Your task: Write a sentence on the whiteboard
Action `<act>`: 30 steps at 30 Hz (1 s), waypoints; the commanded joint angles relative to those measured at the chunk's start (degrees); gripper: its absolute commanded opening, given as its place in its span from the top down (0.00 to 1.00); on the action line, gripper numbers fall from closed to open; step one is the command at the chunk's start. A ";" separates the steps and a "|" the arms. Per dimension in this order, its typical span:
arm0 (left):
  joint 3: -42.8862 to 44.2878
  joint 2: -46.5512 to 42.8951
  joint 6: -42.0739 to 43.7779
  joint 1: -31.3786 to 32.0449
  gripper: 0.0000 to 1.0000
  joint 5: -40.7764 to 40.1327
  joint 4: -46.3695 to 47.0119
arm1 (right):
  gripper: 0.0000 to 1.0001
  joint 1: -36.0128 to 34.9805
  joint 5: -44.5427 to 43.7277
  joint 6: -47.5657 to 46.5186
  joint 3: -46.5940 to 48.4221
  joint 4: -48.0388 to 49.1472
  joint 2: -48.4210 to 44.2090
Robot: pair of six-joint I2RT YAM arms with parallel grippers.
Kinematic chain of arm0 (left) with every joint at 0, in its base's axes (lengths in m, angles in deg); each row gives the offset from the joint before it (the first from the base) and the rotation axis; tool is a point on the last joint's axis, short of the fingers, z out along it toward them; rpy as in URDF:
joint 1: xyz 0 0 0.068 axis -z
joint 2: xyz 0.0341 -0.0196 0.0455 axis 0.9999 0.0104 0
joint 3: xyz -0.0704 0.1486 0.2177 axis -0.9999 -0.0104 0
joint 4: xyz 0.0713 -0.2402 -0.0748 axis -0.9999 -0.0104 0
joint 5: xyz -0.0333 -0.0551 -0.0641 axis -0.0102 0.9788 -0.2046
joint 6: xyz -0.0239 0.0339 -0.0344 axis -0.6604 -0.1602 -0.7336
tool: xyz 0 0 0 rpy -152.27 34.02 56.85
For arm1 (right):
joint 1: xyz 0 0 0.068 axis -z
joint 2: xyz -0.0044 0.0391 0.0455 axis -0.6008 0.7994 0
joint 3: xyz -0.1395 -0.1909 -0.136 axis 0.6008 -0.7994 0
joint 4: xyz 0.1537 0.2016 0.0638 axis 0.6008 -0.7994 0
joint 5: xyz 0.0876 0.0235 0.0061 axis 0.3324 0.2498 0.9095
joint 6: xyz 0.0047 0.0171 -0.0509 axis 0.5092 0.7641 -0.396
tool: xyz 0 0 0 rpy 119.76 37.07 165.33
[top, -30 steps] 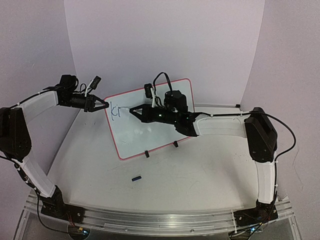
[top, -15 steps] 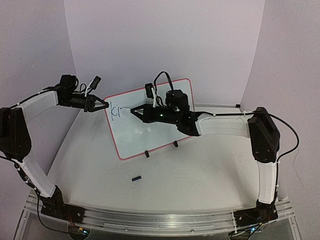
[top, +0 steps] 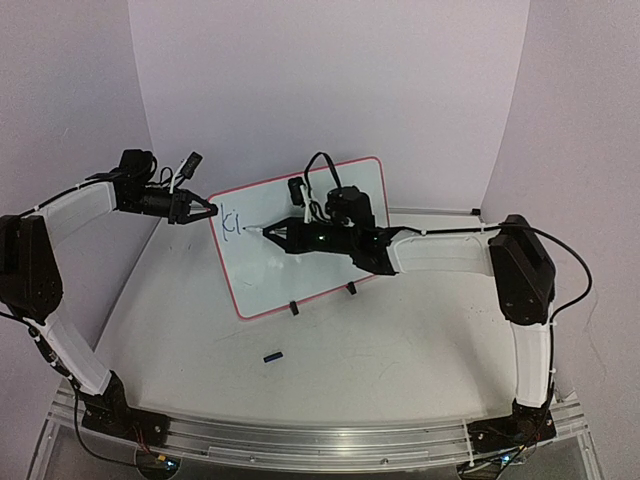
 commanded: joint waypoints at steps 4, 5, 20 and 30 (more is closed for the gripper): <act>0.78 -1.36 2.12 0.46 1.00 -3.23 -3.26 | 1.00 0.11 -0.56 -0.70 2.51 -0.13 1.59; 0.78 -1.40 2.10 0.46 1.00 -3.23 -3.29 | 1.00 0.10 -0.65 -0.75 2.57 -0.16 1.64; 0.78 -1.39 2.12 0.46 1.00 -3.28 -3.39 | 1.00 0.10 -4.53 -1.13 3.76 -0.12 0.85; 0.87 -1.34 2.18 0.43 1.00 -3.16 -3.47 | 1.00 0.21 -5.20 -1.30 6.12 0.99 1.05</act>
